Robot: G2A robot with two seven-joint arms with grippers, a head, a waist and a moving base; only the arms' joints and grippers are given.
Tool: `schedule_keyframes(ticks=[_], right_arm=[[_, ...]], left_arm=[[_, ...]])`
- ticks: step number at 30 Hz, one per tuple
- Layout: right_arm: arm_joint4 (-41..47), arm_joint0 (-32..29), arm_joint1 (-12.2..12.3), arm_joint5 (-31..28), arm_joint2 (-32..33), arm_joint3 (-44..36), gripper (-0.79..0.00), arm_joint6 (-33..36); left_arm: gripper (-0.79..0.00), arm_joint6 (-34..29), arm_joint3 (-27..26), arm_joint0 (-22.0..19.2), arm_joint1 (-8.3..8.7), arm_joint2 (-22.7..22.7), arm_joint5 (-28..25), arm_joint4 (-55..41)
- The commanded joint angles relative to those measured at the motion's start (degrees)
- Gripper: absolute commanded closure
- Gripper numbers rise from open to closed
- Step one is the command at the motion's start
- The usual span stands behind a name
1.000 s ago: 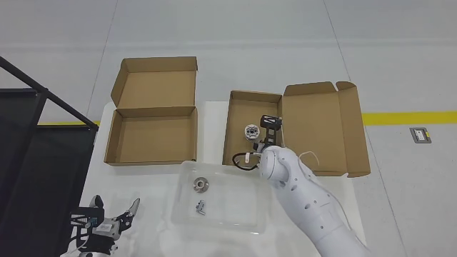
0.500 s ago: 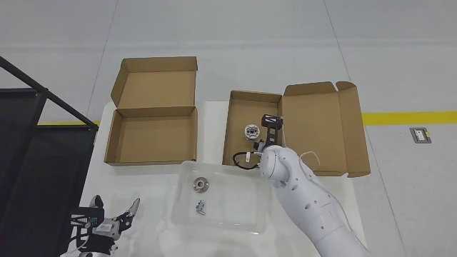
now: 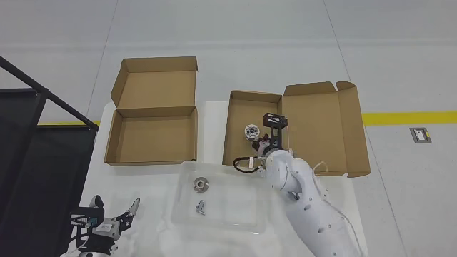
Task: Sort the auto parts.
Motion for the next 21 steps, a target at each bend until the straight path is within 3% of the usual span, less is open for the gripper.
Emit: schedule_keyframes(ticks=[1,10,14,15,16,17,21], right_arm=[[-1.1,-3.0,0.6,-2.5,0.7,-5.6,-0.246,2.2],[-5.2,-9.9,1.7,-13.4,-2.2,-18.6,-0.268,10.0],[-6.2,-9.6,1.6,-17.0,-5.4,-19.3,-0.379,12.8],[-5.9,-9.4,1.5,-17.7,-5.9,-19.3,-0.446,13.2],[-5.6,-9.3,1.5,-18.0,-6.3,-19.2,-0.727,13.5],[-5.4,-9.2,1.4,-18.1,-6.5,-19.1,-0.785,13.5],[-5.4,-9.2,1.4,-18.1,-6.5,-19.1,-0.785,13.5]], left_arm=[[-0.785,0.0,0.0,0.0,0.00,0.0,0.0,0.0],[-0.785,0.0,0.0,0.0,0.00,0.0,0.0,0.0],[-0.785,0.0,0.0,0.0,0.00,0.0,0.0,0.0],[-0.785,0.0,0.0,0.0,0.00,0.0,0.0,0.0],[-0.785,0.0,0.0,0.0,0.00,0.0,0.0,0.0],[-0.785,0.0,0.0,0.0,0.00,0.0,0.0,0.0],[-0.785,0.0,0.0,0.0,0.00,0.0,0.0,0.0]])
